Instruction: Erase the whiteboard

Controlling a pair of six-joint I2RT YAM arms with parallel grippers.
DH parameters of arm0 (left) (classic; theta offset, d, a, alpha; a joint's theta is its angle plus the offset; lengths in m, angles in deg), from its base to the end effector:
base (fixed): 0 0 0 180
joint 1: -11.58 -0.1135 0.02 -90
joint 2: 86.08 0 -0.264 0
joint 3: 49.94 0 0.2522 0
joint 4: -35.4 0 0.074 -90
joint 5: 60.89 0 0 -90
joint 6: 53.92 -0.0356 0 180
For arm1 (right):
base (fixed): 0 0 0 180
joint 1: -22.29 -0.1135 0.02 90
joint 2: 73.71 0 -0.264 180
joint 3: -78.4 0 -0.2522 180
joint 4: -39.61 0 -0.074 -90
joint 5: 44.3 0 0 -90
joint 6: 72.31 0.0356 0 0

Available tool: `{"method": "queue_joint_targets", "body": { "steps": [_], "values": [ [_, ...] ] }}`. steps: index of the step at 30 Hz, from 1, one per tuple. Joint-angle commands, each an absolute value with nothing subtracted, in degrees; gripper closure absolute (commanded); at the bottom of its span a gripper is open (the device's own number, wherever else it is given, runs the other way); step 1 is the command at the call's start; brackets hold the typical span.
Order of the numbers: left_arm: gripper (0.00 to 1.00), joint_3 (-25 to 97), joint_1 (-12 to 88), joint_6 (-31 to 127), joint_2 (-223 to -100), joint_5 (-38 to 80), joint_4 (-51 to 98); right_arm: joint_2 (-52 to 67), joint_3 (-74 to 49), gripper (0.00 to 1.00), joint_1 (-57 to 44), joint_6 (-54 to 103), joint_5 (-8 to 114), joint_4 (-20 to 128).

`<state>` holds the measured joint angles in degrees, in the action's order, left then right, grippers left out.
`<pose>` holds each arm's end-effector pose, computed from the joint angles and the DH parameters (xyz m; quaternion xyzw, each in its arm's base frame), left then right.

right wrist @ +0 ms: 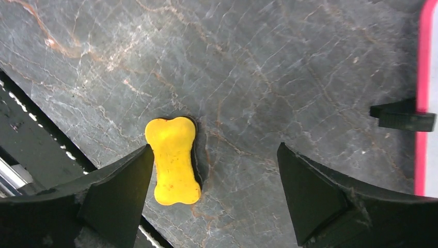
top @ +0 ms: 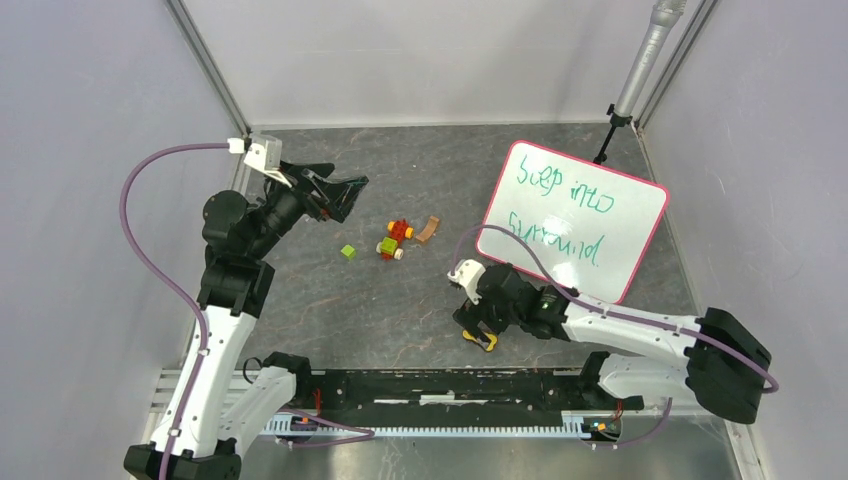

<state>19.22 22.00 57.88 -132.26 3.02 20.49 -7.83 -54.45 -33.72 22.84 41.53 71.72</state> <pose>0.1686 -0.0469 0.4173 0.1063 0.6524 -0.3463 0.6657 0.1252 0.1811 0.1886 -0.3933 0.8556 0.1409 0.3058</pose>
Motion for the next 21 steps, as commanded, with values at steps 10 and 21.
{"method": "queue_joint_targets", "body": {
  "steps": [10, 21],
  "values": [
    [0.0, 19.46, 22.7, 58.38, -132.3, 3.45, 21.91, -3.81, -54.46, 0.16, -40.52, 21.86, 38.65, 71.3],
    [0.0, 19.72, 22.69, 59.02, -133.37, 2.63, 21.9, -6.3, -54.48, 0.12, -42.32, 25.41, 36.6, 71.57]
  ]
}}
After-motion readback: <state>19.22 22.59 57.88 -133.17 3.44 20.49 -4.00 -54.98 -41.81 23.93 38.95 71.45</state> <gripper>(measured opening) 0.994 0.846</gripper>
